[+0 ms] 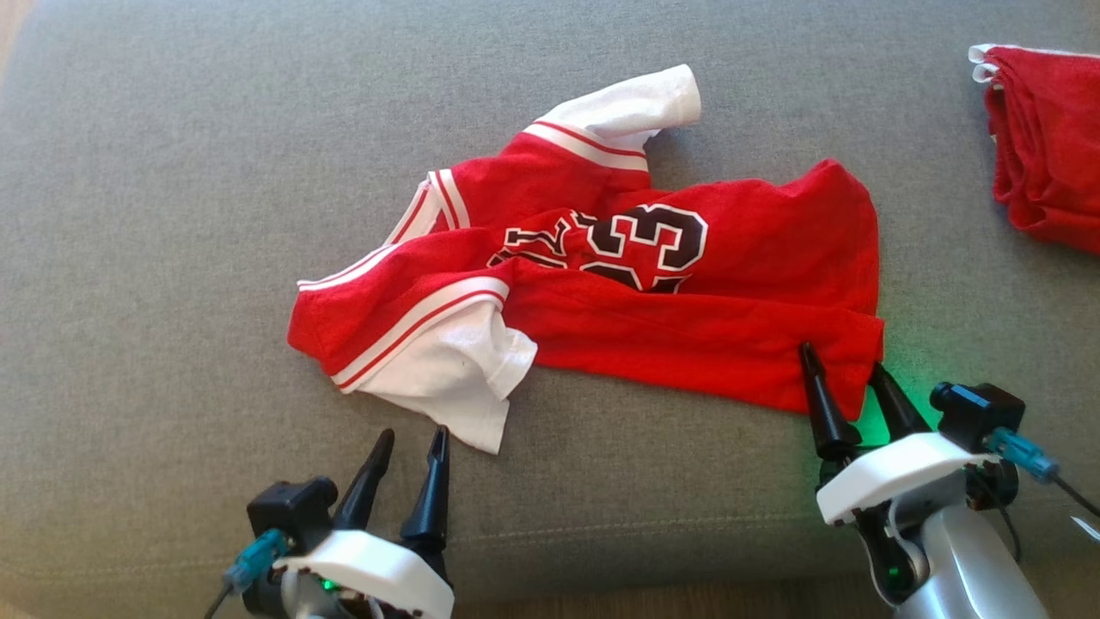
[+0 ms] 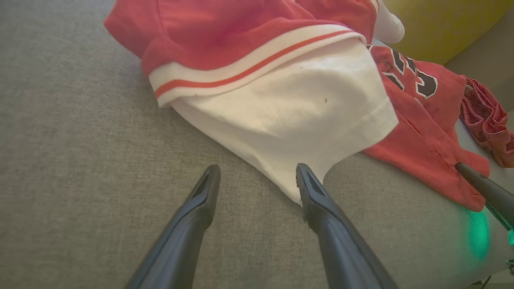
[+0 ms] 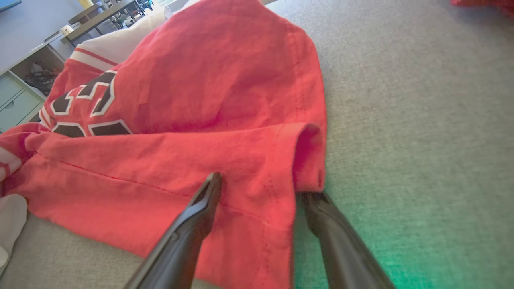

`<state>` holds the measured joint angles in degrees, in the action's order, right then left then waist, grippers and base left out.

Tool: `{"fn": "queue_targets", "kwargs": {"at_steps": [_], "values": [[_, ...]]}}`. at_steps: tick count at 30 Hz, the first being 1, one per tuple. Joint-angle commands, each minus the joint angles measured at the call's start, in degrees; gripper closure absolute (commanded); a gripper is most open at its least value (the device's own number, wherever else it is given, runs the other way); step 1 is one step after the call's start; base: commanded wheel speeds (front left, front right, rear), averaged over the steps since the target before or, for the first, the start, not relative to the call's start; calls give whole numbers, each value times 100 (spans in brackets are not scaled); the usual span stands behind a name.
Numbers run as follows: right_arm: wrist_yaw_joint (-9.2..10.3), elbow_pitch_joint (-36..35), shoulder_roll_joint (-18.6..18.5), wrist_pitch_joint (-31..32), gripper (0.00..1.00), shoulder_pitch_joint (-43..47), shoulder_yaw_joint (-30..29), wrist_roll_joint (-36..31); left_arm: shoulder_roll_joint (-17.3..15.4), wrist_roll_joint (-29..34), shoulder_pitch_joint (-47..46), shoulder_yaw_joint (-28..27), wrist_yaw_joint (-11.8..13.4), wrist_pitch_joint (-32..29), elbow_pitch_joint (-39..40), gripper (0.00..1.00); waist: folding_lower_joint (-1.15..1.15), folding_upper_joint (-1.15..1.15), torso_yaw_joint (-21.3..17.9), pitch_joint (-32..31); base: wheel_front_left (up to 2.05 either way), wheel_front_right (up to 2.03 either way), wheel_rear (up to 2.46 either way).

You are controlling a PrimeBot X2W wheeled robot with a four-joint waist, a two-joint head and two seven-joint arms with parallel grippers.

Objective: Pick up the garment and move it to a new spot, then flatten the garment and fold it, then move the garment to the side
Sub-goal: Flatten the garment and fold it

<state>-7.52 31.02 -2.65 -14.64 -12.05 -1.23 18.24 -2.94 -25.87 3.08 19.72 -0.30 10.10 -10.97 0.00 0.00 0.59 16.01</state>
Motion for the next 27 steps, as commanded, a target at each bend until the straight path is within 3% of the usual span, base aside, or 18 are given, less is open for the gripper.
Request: {"fn": "queue_targets", "kwargs": {"at_steps": [1, 5, 8, 10, 15, 18, 21, 24, 25, 26, 27], "values": [[3, -117, -22, -36, 0, 138, 92, 19, 6, -28, -123, -144, 34, 26, 120, 0, 0, 0, 4, -8, 0, 0, 0], [3, -223, -22, -36, 0, 311, 114, 46, 6, -31, -147, -131, 52, 47, 55, 0, 0, 0, -9, -31, 0, 0, 0], [3, -245, -22, -36, 13, 401, 107, 17, 1, -27, -165, -102, 48, 46, 12, 0, 0, 0, -8, -57, 0, 0, 0], [3, -297, -22, -36, 27, 456, 101, -27, -2, -25, -175, -87, 49, 50, -10, 0, 0, 0, -4, -73, 0, 0, 0], [3, -587, -22, -36, 12, 632, 144, -305, -16, -30, -187, -73, 56, 77, -42, 0, 0, 0, -2, -82, 0, 0, 0], [3, -735, -22, -36, 20, 697, 152, -393, -19, -30, -193, -60, 62, 93, -49, 0, 0, 0, -6, -61, 0, 0, 0], [3, -845, -22, -36, 50, 711, 122, -473, -31, -17, -209, -26, 58, 91, -68, 0, 0, 0, -1, -51, 0, 0, 0], [3, -933, -22, -36, 67, 727, 87, -520, -52, -6, -218, -6, 61, 93, -88, 0, 0, 0, 2, -55, 0, 0, 0], [3, -969, -22, -36, 80, 733, 71, -537, -59, -2, -219, -1, 64, 96, -91, 0, 0, 0, 0, -57, 0, 0, 0], [3, -1003, -22, -36, 100, 739, 53, -559, -66, 1, -219, 5, 66, 97, -93, 0, 0, 0, -3, -59, 0, 0, 0], [3, -1033, -22, -36, 100, 746, 32, -576, -73, -3, -217, 15, 57, 90, -98, 0, 0, 0, -6, -62, 0, 0, 0]]}}
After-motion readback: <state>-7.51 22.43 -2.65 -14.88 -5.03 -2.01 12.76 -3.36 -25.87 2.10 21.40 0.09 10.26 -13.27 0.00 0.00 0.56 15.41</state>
